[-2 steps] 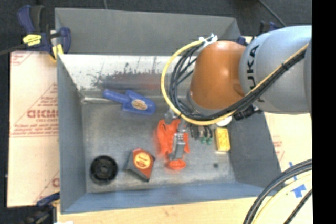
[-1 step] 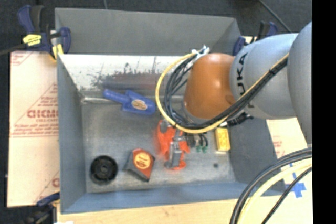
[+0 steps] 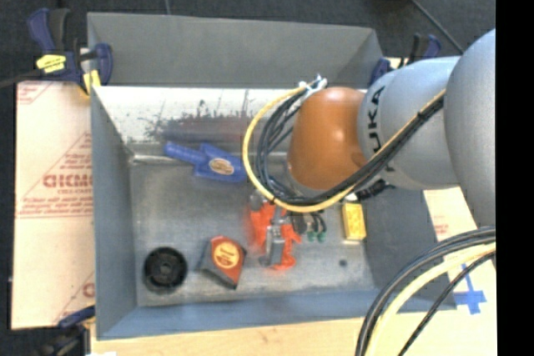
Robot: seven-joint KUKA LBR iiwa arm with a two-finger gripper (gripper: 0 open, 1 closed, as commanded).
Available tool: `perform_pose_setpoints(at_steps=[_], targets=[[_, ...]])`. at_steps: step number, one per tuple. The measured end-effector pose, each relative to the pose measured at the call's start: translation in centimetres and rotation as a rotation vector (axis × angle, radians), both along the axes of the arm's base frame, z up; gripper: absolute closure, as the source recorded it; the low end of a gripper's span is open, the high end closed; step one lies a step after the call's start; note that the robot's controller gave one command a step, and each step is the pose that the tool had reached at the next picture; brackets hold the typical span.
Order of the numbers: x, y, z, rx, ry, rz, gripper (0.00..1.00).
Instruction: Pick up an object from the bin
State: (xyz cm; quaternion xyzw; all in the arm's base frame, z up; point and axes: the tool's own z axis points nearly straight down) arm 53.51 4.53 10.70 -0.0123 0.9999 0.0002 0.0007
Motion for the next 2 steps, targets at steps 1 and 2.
perform_pose_setpoints(at_steps=[1,2], targets=[[1.9,-0.7,-0.7,0.001,-0.002,-0.218,0.00],[2.9,-1.8,-2.1,0.000,-0.003,-0.067,0.00]])
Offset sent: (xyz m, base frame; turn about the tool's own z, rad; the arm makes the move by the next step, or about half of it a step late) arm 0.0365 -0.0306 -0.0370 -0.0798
